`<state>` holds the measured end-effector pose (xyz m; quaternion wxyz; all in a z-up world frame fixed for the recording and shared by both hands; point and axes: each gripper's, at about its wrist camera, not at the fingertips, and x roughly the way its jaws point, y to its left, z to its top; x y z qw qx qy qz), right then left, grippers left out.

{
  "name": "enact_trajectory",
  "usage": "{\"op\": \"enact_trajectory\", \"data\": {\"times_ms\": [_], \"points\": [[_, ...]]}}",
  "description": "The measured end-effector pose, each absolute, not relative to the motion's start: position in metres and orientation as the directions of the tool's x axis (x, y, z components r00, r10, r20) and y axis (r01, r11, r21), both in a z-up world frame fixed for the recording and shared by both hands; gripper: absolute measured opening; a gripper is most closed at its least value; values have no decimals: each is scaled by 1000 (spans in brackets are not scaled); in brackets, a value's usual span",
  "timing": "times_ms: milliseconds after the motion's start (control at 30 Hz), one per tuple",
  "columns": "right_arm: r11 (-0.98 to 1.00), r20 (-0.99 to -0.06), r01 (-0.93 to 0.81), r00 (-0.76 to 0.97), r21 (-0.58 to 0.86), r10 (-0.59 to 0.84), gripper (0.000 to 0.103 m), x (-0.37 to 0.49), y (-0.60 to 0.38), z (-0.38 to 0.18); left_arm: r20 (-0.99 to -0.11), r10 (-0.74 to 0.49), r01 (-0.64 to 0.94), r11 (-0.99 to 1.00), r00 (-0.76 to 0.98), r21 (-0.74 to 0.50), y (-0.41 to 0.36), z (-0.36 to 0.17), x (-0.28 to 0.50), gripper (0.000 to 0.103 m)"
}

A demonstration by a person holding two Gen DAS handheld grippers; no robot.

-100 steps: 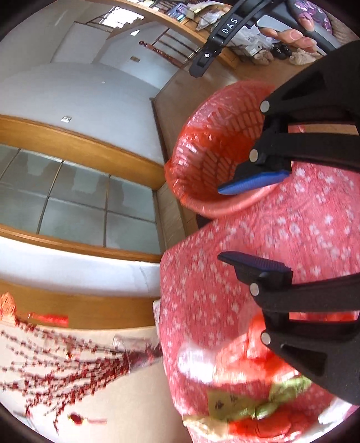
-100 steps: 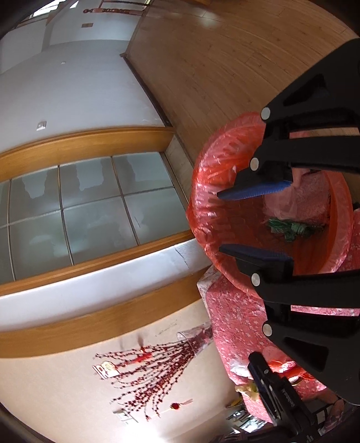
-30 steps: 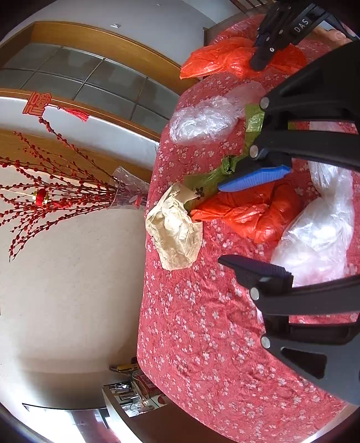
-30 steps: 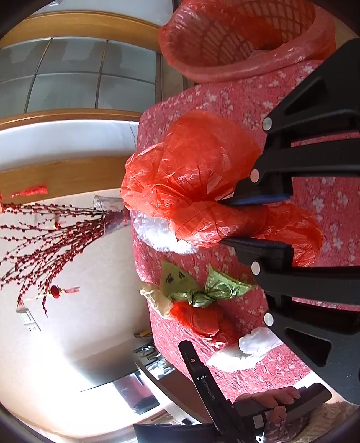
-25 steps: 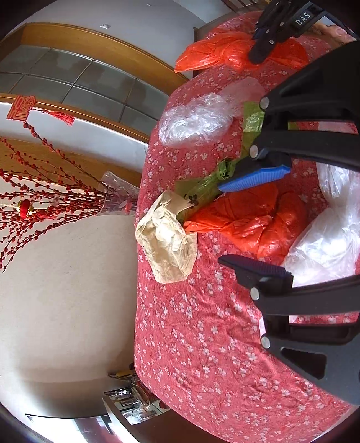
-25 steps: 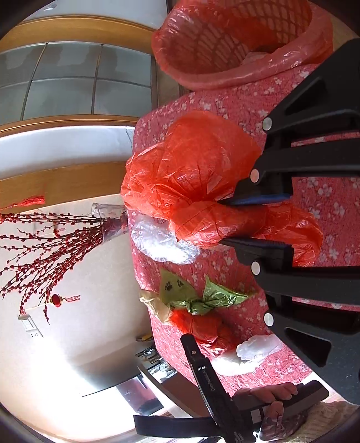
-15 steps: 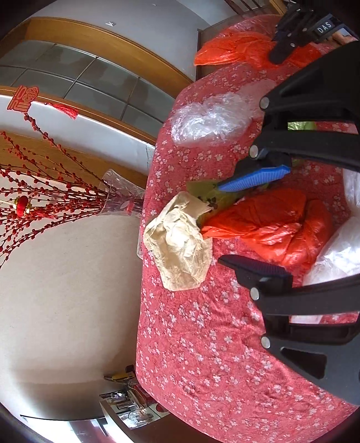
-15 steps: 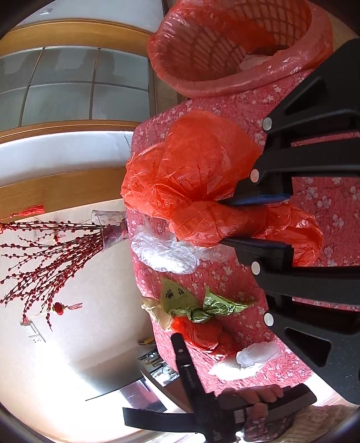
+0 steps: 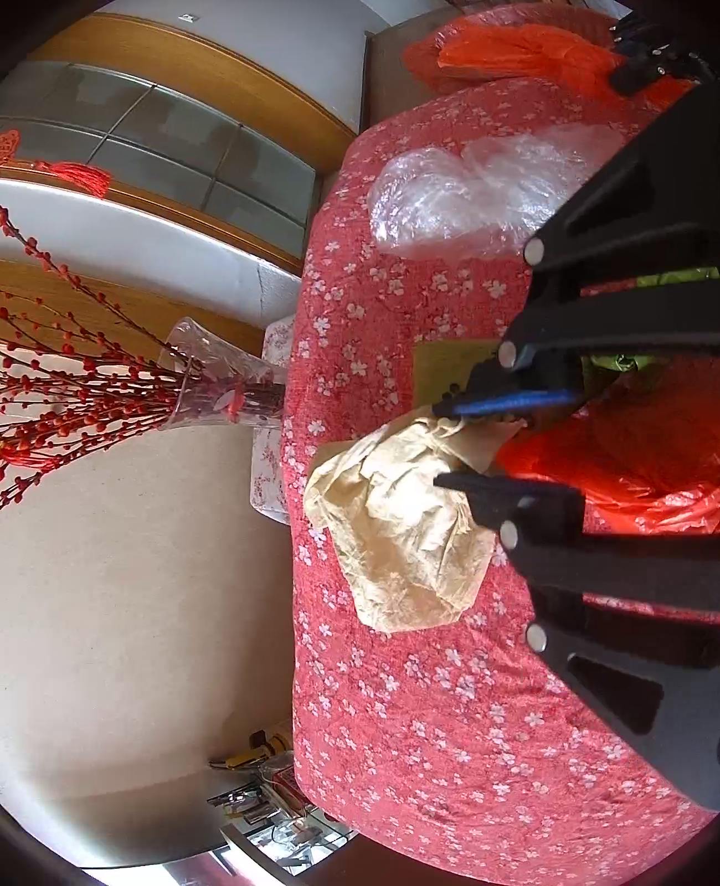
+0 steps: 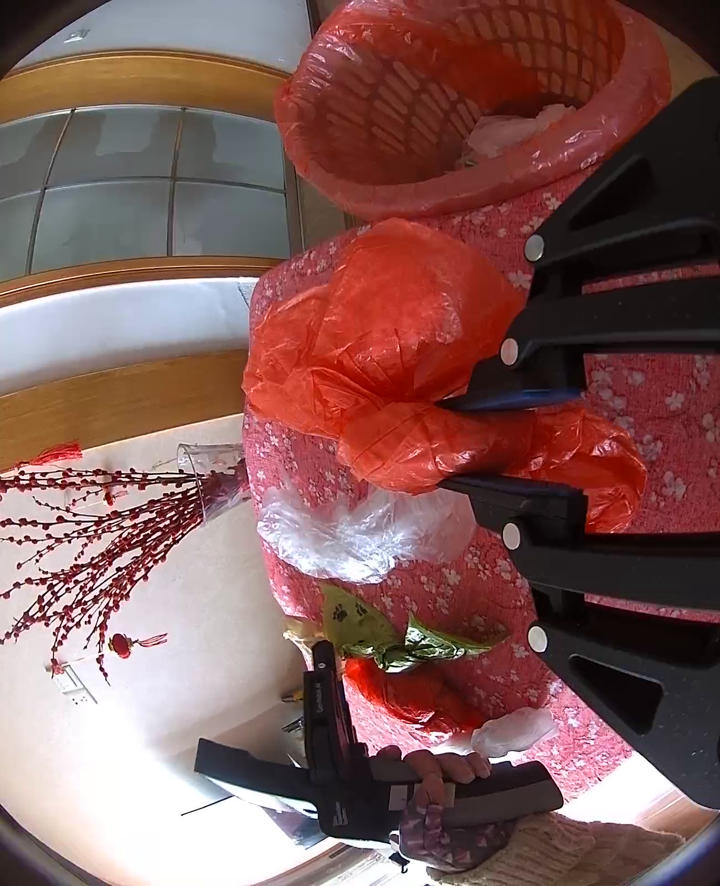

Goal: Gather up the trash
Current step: 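Grasp the cream cloth with the left tool while the right tool holds the orange bag, then carry the orange bag and cream cloth over the trash basket with both tools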

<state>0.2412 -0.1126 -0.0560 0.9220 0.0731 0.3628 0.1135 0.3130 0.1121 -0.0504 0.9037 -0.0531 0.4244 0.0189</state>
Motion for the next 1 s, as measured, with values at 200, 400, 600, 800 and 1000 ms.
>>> {"op": "enact_trajectory", "data": {"times_ms": [200,400,600,800,1000], "points": [[965,-637,-147,728,216,253,21,239,-121,-49,-727,-103,-30,985,679,-168,124,-32,301,3],[968,-611,-133,755,213,239,21,237,-129,-36,-659,-191,46,972,727,-230,125,10,284,3],[970,-594,-119,773,210,223,21,231,-139,-29,-608,-281,124,950,742,-286,109,40,271,3],[974,-583,-98,787,207,203,21,227,-152,-23,-587,-368,223,926,721,-305,70,51,254,3],[977,-571,-62,803,205,171,21,220,-170,-18,-578,-450,324,892,681,-314,22,53,241,3]]}}
